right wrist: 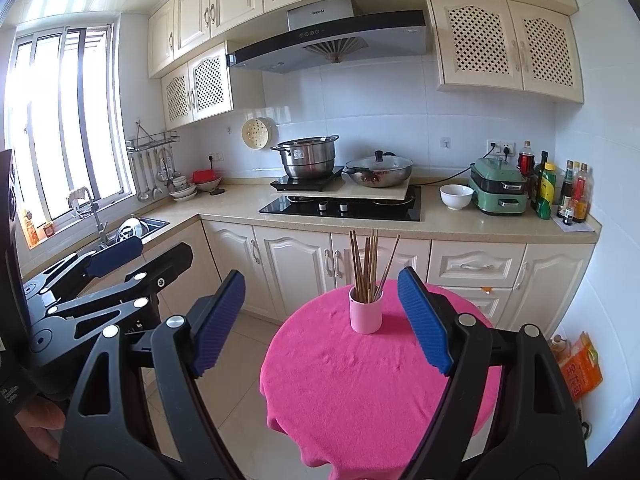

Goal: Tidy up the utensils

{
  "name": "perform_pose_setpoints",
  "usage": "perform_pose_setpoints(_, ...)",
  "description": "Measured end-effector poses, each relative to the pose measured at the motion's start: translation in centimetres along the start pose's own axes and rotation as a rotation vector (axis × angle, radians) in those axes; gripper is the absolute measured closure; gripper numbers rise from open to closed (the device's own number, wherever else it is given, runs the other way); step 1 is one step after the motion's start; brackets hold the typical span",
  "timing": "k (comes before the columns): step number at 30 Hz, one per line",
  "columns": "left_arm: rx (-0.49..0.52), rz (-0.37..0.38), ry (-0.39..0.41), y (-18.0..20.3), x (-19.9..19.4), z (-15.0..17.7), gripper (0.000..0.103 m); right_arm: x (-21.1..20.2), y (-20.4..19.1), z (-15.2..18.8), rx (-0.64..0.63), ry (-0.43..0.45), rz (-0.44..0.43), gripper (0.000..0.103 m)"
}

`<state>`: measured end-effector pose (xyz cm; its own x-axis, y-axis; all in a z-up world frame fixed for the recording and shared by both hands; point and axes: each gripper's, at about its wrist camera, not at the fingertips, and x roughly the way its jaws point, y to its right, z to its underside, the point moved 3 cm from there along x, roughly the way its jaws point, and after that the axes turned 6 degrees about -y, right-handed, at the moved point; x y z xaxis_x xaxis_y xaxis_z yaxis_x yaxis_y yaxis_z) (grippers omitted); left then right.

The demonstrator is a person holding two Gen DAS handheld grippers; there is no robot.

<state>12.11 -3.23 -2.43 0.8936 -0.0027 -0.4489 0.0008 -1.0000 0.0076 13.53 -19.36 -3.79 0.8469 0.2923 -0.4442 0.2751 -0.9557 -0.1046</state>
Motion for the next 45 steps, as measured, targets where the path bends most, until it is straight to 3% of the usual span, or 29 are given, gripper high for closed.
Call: perform_pose_setpoints(45, 0.009, -0.007, -0.006, 0.07, 0.96, 0.21, 0.037, 0.83, -0.25, 0.37, 0.009, -0.026, -0.004, 0.025)
